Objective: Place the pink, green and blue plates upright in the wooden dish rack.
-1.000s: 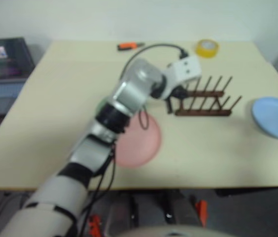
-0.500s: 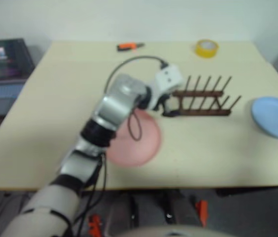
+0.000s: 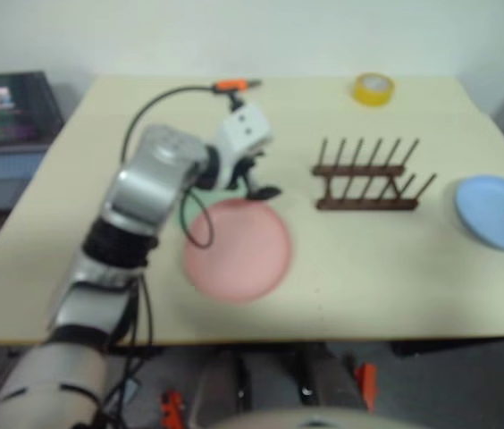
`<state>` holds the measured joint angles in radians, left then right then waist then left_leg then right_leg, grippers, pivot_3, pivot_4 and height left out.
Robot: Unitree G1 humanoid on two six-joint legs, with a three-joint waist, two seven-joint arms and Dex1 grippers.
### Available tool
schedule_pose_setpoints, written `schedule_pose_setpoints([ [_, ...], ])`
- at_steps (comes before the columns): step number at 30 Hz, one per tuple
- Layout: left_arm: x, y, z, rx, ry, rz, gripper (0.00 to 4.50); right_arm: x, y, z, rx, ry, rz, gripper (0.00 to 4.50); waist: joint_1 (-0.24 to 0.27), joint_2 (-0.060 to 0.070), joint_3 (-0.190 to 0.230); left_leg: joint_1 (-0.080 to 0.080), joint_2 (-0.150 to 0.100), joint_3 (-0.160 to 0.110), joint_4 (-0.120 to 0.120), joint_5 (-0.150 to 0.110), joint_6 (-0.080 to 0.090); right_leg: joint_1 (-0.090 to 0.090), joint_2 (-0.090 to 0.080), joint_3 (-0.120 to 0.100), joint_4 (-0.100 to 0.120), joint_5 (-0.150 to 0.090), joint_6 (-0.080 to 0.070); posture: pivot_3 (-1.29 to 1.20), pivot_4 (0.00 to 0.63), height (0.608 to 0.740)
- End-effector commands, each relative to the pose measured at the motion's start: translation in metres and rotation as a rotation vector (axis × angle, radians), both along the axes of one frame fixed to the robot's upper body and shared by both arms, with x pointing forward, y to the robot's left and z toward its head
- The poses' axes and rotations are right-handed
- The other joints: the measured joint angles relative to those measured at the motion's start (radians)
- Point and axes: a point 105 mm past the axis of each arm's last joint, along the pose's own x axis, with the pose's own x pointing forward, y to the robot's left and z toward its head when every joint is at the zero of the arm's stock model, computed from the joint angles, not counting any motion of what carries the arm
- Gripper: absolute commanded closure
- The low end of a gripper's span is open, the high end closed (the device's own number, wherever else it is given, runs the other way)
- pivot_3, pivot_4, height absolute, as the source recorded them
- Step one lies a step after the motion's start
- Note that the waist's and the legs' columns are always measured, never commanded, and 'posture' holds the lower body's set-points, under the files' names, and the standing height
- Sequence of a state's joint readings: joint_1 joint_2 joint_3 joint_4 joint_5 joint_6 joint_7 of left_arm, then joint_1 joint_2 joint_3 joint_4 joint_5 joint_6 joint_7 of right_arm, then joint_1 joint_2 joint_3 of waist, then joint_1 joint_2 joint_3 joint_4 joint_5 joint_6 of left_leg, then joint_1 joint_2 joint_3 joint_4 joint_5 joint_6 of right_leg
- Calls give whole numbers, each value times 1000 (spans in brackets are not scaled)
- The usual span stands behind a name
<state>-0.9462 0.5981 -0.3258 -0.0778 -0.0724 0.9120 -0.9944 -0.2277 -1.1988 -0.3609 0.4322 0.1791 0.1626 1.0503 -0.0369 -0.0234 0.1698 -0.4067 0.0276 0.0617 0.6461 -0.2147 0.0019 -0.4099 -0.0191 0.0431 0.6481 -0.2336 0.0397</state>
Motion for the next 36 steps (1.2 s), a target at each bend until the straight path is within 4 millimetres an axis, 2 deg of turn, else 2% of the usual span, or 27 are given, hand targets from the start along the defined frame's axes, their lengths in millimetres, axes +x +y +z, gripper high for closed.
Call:
schedule_pose_setpoints([
  [1,-2,21,13,-6,-25,40,0,0,13,16,-14,-29,70,52,-1,0,0,0,0,0,0,0,0,0,0,0,0,0,0,0,150,740],
  [4,0,39,10,-6,2,95,0,-1,36,19,46,-23,167,52,0,0,0,1,1,0,0,0,0,0,0,0,1,0,-1,0,150,740],
  [7,-2,48,3,-7,44,121,0,-3,59,22,94,-30,253,52,3,-1,0,1,1,0,0,0,0,1,0,0,1,0,0,0,150,740],
  [10,-3,56,-9,13,86,138,0,-3,71,22,99,-33,283,52,5,-1,1,1,1,0,0,0,0,1,-1,-1,0,0,0,0,150,740],
  [17,1,74,-32,52,141,202,0,-4,80,18,100,-30,293,52,7,-2,1,1,1,-1,0,0,0,1,-1,-1,0,0,-1,0,150,740],
  [26,1,77,-51,58,204,214,0,-6,85,19,88,-33,300,52,6,-4,2,1,1,0,0,0,0,1,-1,-1,0,-1,-1,0,150,740],
  [29,1,77,-51,56,202,215,591,-7,85,19,84,-31,298,0,6,-4,2,0,1,-1,0,0,0,1,-1,-2,0,-1,-1,0,150,740],
  [36,4,79,-48,53,197,221,3140,-7,85,20,74,-30,293,0,6,-4,2,0,1,-1,0,0,0,1,-1,-2,0,-1,-2,0,150,740],
])
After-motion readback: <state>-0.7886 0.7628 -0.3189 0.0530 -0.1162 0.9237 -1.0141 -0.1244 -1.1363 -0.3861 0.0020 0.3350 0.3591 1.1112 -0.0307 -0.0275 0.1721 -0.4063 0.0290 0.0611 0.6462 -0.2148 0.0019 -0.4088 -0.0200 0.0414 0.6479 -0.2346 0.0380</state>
